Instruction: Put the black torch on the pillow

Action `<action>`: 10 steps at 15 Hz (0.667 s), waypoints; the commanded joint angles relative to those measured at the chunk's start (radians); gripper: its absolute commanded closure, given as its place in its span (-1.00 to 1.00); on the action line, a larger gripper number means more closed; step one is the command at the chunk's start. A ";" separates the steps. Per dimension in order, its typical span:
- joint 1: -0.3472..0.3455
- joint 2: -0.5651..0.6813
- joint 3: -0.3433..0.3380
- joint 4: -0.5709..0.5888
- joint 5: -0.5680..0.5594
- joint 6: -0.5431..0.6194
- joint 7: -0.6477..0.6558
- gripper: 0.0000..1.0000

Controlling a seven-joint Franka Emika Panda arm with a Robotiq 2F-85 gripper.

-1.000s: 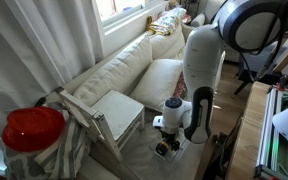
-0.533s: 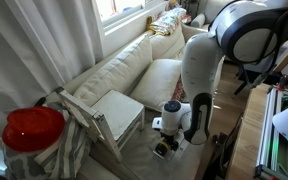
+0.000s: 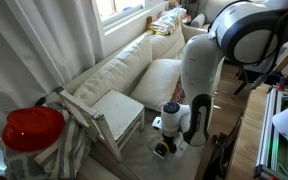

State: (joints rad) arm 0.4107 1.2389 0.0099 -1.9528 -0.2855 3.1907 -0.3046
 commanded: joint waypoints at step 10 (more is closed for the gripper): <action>0.017 0.002 -0.029 -0.054 0.280 0.158 0.371 -1.00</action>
State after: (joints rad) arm 0.3984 1.2105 0.0041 -2.0040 -0.0895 3.2682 -0.0061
